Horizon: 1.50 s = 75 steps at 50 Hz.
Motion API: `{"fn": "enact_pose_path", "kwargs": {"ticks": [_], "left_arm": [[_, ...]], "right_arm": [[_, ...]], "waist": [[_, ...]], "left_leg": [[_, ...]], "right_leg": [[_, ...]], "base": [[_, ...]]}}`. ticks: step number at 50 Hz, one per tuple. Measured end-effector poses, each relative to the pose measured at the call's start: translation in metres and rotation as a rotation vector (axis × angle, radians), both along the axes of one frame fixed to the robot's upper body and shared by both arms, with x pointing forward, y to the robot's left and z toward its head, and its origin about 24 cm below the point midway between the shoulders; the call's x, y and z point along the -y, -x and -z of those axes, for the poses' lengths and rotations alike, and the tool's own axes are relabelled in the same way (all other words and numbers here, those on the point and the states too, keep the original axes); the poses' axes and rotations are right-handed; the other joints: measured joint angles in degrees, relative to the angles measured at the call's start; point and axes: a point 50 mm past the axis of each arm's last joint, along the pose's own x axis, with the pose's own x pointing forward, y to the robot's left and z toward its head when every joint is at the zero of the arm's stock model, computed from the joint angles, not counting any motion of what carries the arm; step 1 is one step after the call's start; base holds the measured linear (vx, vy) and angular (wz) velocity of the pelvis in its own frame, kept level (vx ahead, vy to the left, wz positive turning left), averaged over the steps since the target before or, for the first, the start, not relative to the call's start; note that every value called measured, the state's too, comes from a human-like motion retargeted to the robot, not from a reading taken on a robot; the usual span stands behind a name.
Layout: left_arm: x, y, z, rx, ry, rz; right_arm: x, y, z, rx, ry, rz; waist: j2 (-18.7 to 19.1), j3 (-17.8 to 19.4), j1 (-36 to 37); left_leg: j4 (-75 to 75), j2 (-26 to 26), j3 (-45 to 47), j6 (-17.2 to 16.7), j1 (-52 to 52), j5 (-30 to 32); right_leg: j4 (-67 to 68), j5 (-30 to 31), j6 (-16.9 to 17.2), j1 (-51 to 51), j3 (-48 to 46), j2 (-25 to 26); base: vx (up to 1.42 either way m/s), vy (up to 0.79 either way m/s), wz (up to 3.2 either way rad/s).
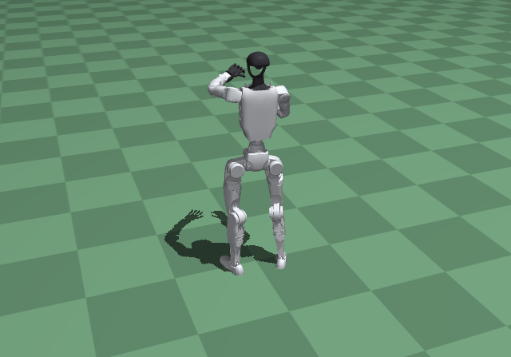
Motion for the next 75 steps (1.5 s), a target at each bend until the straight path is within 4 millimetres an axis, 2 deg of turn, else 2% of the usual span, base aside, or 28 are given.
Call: {"fn": "enact_pose_path", "kwargs": {"ticks": [5, 10, 13, 17, 21, 25, 30, 36, 42, 46, 52, 57, 61, 65, 75], "left_arm": [[0.002, 0.001, -0.004, 0.003, 0.032, 0.005], [0.002, 0.002, -0.008, -0.044, 0.170, 0.028], [0.000, 0.004, -0.008, -0.132, 0.338, 0.059], [-0.009, 0.010, -0.003, -0.317, 0.661, 0.134], [-0.020, 0.018, 0.011, -0.515, 0.998, 0.231], [-0.033, 0.032, 0.031, -0.650, 1.234, 0.314], [-0.051, 0.056, 0.058, -0.739, 1.384, 0.372], [-0.068, 0.086, 0.089, -0.814, 1.493, 0.379], [-0.083, 0.112, 0.116, -0.873, 1.592, 0.340], [-0.091, 0.126, 0.134, -0.912, 1.666, 0.283], [-0.102, 0.143, 0.155, -0.962, 1.772, 0.204], [-0.106, 0.153, 0.161, -0.987, 1.808, 0.181], [-0.104, 0.157, 0.161, -1.001, 1.787, 0.187], [-0.099, 0.157, 0.159, -1.022, 1.748, 0.202], [-0.094, 0.158, 0.156, -1.005, 1.735, 0.234]], "right_arm": [[-0.021, -0.013, -0.021, 0.054, 0.004, -0.010], [-0.028, -0.015, -0.031, 0.083, -0.024, 0.000], [-0.027, -0.014, -0.033, 0.086, -0.057, 0.008], [-0.025, -0.013, -0.038, 0.087, -0.111, 0.021], [-0.020, -0.013, -0.044, 0.092, -0.156, 0.035], [-0.014, -0.013, -0.055, 0.121, -0.164, 0.045], [-0.006, -0.013, -0.079, 0.193, -0.148, 0.042], [0.005, -0.018, -0.119, 0.270, -0.124, 0.017], [0.025, -0.024, -0.170, 0.332, -0.092, 0.036], [0.044, -0.029, -0.202, 0.344, -0.140, 0.073], [0.084, -0.032, -0.242, 0.327, -0.266, 0.194], [0.123, -0.030, -0.265, 0.292, -0.311, 0.365], [0.149, -0.026, -0.273, 0.235, -0.271, 0.513], [0.168, -0.023, -0.271, 0.147, -0.220, 0.620], [0.190, -0.023, -0.250, 0.010, -0.174, 0.700]], "waist": [[0.1, 0.2, 1.0], [0.0, 0.6, 1.7], [-0.1, 1.0, 2.2], [-0.2, 1.8, 3.0], [-0.8, 2.5, 4.1], [-1.6, 3.3, 5.5], [-2.7, 4.6, 7.7], [-4.0, 7.0, 10.8], [-4.5, 10.1, 14.3], [-4.4, 12.1, 16.6], [-3.7, 14.4, 19.7], [-3.0, 15.6, 21.7], [-2.5, 16.3, 22.8], [-1.8, 16.9, 23.6], [0.0, 17.6, 25.3]], "left_leg": [[0.0, -0.2, -0.3, 0.0, -0.1, 0.0], [0.2, -0.5, -1.0, 0.0, 0.0, 0.0], [0.4, -0.6, -1.3, 0.0, 0.1, -0.1], [0.7, -0.8, -1.6, 0.1, 0.2, -0.3], [1.2, -0.9, -1.7, 0.3, 0.1, -0.4], [1.6, -1.1, -1.7, 0.5, -0.6, -0.5], [1.8, -1.4, -1.8, 0.6, -1.9, -0.1], [0.8, -1.7, -2.2, 0.5, -3.8, 1.0], [-1.1, -2.1, -2.8, 0.0, -5.2, 2.6], [-2.5, -2.2, -3.2, -0.6, -5.9, 3.8], [-3.6, -2.4, -3.8, -1.7, -7.0, 5.1], [-3.8, -2.5, -4.6, -2.6, -8.2, 5.9], [-3.9, -2.5, -5.3, -3.2, -9.3, 6.4], [-3.9, -2.5, -6.1, -3.7, -10.3, 6.9], [-3.9, -2.3, -7.6, -4.1, -12.4, 7.7]], "right_leg": [[-0.3, -0.1, -0.2, 0.3, -0.3, -0.2], [-0.3, -0.4, -0.5, 0.9, -1.0, -0.5], [-0.2, -0.6, -0.7, 1.4, -1.4, -0.7], [-0.2, -0.9, -0.9, 1.8, -1.6, -1.0], [-0.3, -0.9, -1.1, 2.0, -1.7, -1.3], [-0.4, -0.8, -1.2, 1.6, -1.6, -1.5], [-0.7, -0.5, -1.3, 0.6, -1.7, -1.7], [-1.3, 0.3, -1.2, -1.2, -2.1, -1.9], [-1.8, 1.3, -0.9, -2.8, -2.7, -1.7], [-2.0, 1.9, -0.7, -3.7, -3.2, -1.6], [-2.4, 2.7, -0.6, -4.8, -4.1, -1.6], [-2.6, 3.2, -0.7, -5.4, -5.1, -1.6], [-2.8, 3.5, -0.9, -5.9, -6.0, -1.7], [-2.8, 3.7, -1.0, -6.4, -7.0, -1.7], [-2.6, 4.1, -0.7, -7.7, -8.7, -1.4]], "base": [[0.00, 0.00, 0.00], [0.00, 0.00, 0.00], [0.00, 0.00, 0.00], [0.00, 0.00, 0.00], [0.00, 0.00, 0.00], [0.00, 0.00, 0.00], [0.00, 0.00, 0.00], [0.00, 0.00, 0.00], [0.00, 0.00, 0.00], [0.00, 0.00, 0.00], [0.00, 0.00, 0.00], [0.00, 0.01, 0.15], [0.00, 0.00, 0.21], [-0.01, 0.00, 0.22], [0.00, 0.00, 0.08]]}}
